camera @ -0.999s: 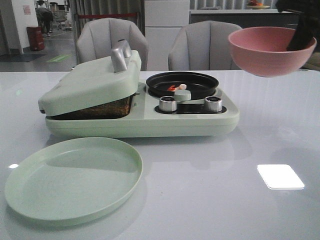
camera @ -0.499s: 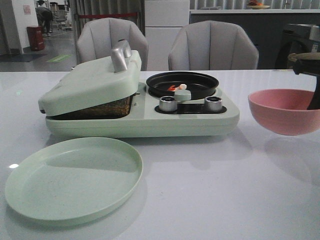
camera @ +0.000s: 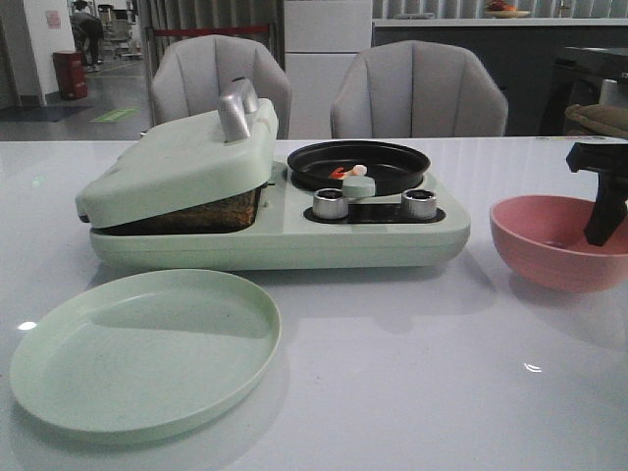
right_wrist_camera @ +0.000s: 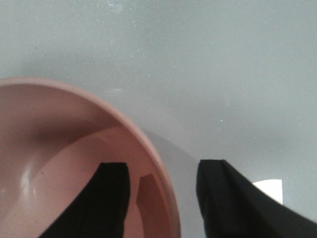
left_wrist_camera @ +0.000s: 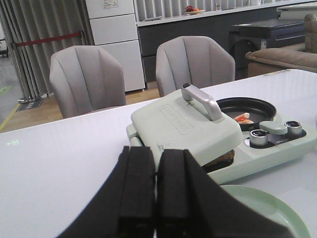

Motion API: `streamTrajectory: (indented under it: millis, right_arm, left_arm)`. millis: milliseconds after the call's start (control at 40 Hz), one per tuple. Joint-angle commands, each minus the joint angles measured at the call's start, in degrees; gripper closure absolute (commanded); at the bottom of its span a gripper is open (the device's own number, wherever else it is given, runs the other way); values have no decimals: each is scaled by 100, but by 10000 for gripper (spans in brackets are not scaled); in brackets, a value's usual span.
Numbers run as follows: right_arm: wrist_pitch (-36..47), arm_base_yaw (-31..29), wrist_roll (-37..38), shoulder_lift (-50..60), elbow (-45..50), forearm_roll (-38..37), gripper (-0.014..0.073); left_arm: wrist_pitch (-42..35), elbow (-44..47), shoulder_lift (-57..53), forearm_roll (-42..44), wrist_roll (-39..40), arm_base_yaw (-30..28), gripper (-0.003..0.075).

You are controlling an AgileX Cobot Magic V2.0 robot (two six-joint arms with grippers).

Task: Make breakfast with bread and shrimp
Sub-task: 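Open the right gripper and withdraw it from the bowl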

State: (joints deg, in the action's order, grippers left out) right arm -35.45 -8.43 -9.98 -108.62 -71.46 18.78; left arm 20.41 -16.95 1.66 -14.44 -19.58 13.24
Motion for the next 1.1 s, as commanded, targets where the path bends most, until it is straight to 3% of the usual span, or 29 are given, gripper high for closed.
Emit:
streamTrajectory:
  millis: [0,150,424,1074]
  right_arm:
    - [178,-23,-207,390,-153,-103,92]
    - [199,71,-727,921,-153,-176,94]
    - [462,664,-807,2237,-34,-130,94]
    - [3340,1771,-807,5473,2813,87,94]
  left_arm:
    - [-443,-151,59,-82,64,4,609]
    - [-443,-151,59,-82,64,4,609]
    - [-443,-151,59,-82,64,4,609]
    - [-443,-151,59,-82,64,4,609]
